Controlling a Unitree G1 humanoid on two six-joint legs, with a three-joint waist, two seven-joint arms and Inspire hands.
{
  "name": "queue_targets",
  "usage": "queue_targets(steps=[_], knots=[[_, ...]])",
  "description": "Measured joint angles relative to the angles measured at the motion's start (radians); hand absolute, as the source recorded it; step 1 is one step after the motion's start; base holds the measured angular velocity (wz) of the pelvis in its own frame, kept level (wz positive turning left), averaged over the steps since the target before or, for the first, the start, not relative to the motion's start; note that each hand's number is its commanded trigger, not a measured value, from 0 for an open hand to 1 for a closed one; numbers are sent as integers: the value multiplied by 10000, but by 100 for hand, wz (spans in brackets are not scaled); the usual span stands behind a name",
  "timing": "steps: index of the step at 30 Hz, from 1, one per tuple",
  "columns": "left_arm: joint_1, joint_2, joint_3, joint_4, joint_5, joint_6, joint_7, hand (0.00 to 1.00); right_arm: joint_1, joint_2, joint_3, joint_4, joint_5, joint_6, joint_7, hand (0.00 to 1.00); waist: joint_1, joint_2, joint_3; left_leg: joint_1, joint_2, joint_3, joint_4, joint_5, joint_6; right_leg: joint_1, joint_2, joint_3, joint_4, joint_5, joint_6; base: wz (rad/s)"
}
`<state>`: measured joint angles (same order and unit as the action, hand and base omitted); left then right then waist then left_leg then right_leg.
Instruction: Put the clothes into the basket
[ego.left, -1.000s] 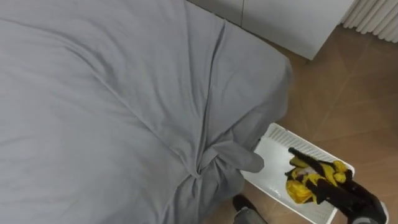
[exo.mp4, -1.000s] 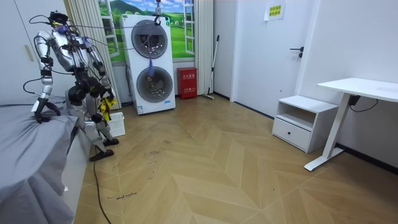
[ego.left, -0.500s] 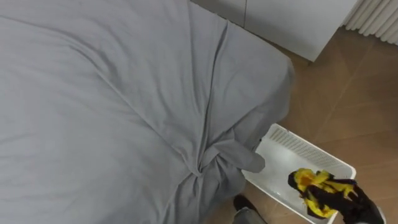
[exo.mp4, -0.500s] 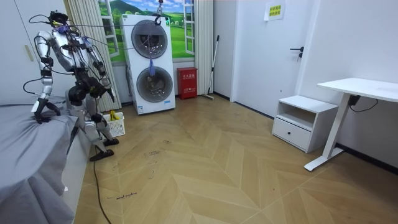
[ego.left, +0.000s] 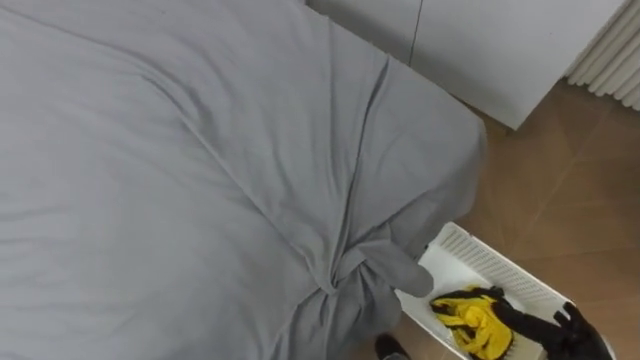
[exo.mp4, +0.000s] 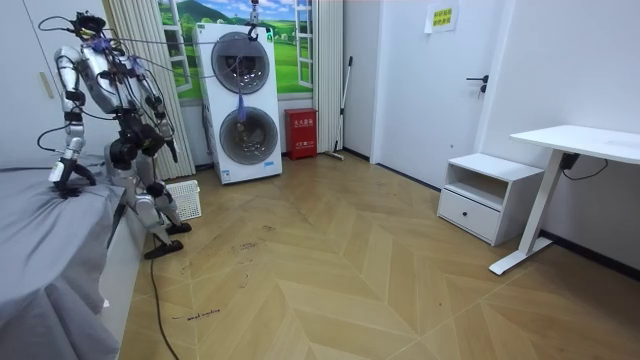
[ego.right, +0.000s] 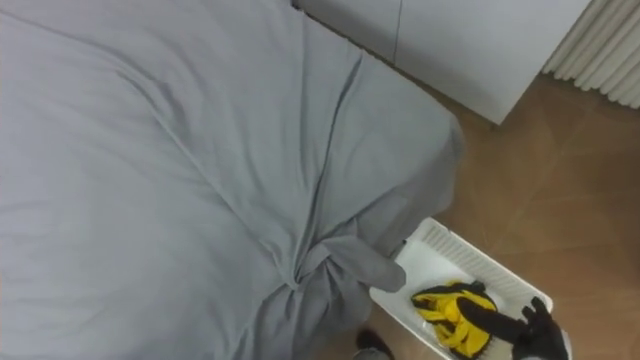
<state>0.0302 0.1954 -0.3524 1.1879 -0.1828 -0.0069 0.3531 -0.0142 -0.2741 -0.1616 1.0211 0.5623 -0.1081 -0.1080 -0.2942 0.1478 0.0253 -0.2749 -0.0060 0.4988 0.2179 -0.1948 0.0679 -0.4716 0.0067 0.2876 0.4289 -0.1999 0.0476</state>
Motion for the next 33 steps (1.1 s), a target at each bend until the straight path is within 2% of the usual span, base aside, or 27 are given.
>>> queue_targets(steps=[2,4,5,7,10,13,14,15,18,21,23,25,26,30,33], knots=[[125,42,24,-178,13,-18,-50,0,256,0,-9,1,-1,9,163,0,7,-41,-25,158,0,-162,-5,0,0,272,-42,-142,-112,-16,-5,25],[319,43,154,-275,15,-67,-137,0,400,8,-9,76,7,23,344,0,50,-129,-11,498,11,-261,-123,2,-5,712,-68,-279,-320,-7,-18,21],[369,40,199,-288,29,-79,-186,0,507,16,-9,254,2,34,402,0,23,-181,-38,722,17,-428,-168,4,-12,1070,-122,-492,-503,2,-36,26],[472,39,357,-288,288,-125,-253,0,657,79,-35,605,3,138,508,0,42,-323,-93,1059,79,-616,-265,4,-24,1535,-139,-636,-724,-8,-54,31],[632,91,477,-320,591,-212,-305,0,837,336,-91,786,-16,268,695,0,61,-539,-201,1429,81,-954,-368,10,-41,2198,-211,-1005,-1165,47,-90,31],[737,92,775,-425,773,-230,-414,0,1211,505,-99,1047,-47,465,912,0,298,-745,-272,1939,81,-1216,-524,14,-67,2910,-246,-1272,-1640,113,-111,27],[799,106,855,-501,788,-232,-434,0,1322,601,-91,1085,-9,485,980,0,471,-853,-257,2188,79,-1275,-598,11,-92,3212,-248,-1322,-1781,118,-120,12],[883,107,893,-525,787,-242,-435,0,1340,646,-78,1099,-3,519,1004,0,537,-897,-275,2265,79,-1316,-618,4,-104,3367,-262,-1398,-1844,119,-121,28],[1163,106,1292,-942,1014,-301,-425,0,1433,864,-65,1468,-126,680,1078,0,583,-1119,-274,2545,42,-1704,-692,11,-121,3928,-349,-1847,-2207,130,-143,40],[1166,-66,1665,-1077,1482,-453,-371,0,1519,999,360,1863,-230,902,1132,0,1099,-1316,-291,2836,-69,-2060,-757,13,-123,4459,-430,-2205,-2449,139,-156,29],[1152,-167,1935,-1079,1625,-555,-328,0,1538,1164,652,1895,-228,966,1158,0,1303,-1432,-295,2897,-82,-2262,-779,14,-125,4698,-459,-2406,-2573,137,-155,29],[1149,-258,2165,-1090,1775,-723,-301,0,1515,1307,809,1987,-259,1112,1265,0,1474,-1537,-268,2974,-107,-2407,-780,16,-128,4878,-482,-2565,-2641,136,-153,27],[1142,-330,2292,-1097,1777,-804,-305,0,1499,1354,847,2000,-401,1182,1368,0,1609,-1573,-280,3049,-159,-2515,-784,16,-128,4971,-510,-2674,-2740,135,-152,32],[1151,-531,2553,-1107,1802,-1038,-315,0,1159,1411,1120,2317,-835,1228,1461,0,1753,-1643,-286,3205,-241,-2938,-810,16,-119,5303,-596,-3121,-2812,107,-114,28],[1117,-654,2822,-1190,2204,-1205,-307,0,928,1444,1426,2525,-1360,1253,1480,0,2113,-1774,-311,3182,-255,-3139,-795,17,-119,5437,-607,-3482,-2777,108,-115,17]])
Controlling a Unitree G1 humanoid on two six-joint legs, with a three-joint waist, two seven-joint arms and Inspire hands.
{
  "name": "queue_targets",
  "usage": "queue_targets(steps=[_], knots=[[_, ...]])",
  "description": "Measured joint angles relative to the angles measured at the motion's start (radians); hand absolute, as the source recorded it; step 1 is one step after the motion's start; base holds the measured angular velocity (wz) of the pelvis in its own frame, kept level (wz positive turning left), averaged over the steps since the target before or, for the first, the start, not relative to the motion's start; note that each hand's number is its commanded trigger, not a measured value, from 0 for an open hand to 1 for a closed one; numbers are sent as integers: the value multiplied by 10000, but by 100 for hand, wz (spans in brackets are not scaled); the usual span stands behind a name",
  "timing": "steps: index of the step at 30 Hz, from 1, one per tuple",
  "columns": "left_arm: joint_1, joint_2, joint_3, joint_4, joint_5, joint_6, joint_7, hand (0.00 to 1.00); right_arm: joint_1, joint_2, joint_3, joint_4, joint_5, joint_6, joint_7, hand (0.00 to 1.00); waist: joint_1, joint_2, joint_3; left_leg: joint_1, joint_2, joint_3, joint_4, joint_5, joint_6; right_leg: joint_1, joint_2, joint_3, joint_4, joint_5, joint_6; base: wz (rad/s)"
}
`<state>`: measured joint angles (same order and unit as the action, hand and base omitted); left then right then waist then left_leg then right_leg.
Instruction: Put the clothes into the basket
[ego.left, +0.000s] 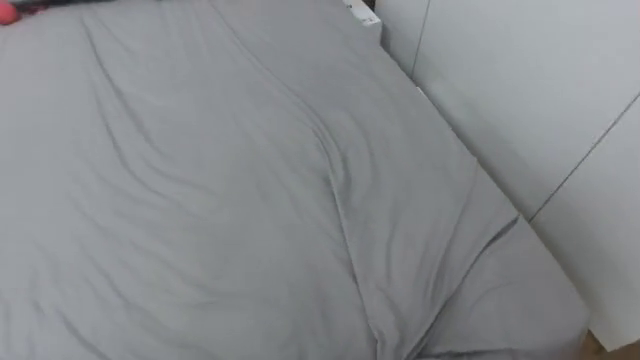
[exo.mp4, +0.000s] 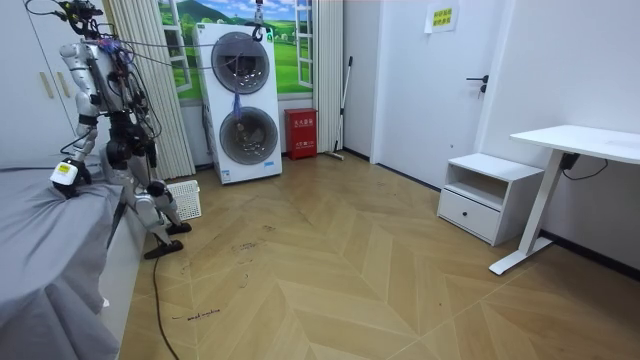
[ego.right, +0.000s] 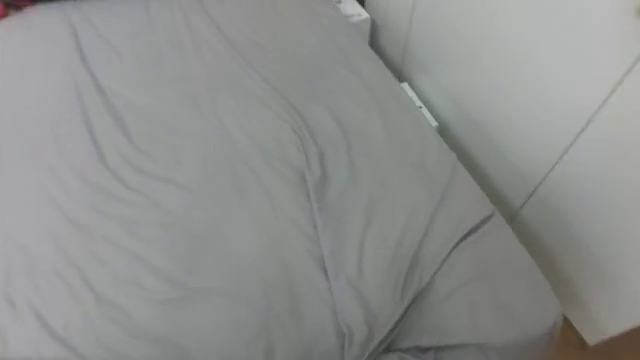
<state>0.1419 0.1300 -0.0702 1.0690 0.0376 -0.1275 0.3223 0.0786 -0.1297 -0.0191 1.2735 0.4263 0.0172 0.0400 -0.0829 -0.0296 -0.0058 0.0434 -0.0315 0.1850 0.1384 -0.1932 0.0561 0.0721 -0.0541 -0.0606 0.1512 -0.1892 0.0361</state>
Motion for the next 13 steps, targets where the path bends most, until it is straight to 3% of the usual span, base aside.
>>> queue_targets(steps=[8,13], knots=[[-205,-243,174,-103,447,-77,-564,0,-379,108,941,77,-1085,193,8,0,617,-57,2,33,-9,-771,134,0,1,443,-76,-1064,-19,0,0,30],[-204,-284,276,-191,439,-76,-751,0,-465,105,952,145,-1174,473,-37,0,662,-63,28,6,-30,-1006,134,1,0,510,-78,-1383,-23,0,1,13]])
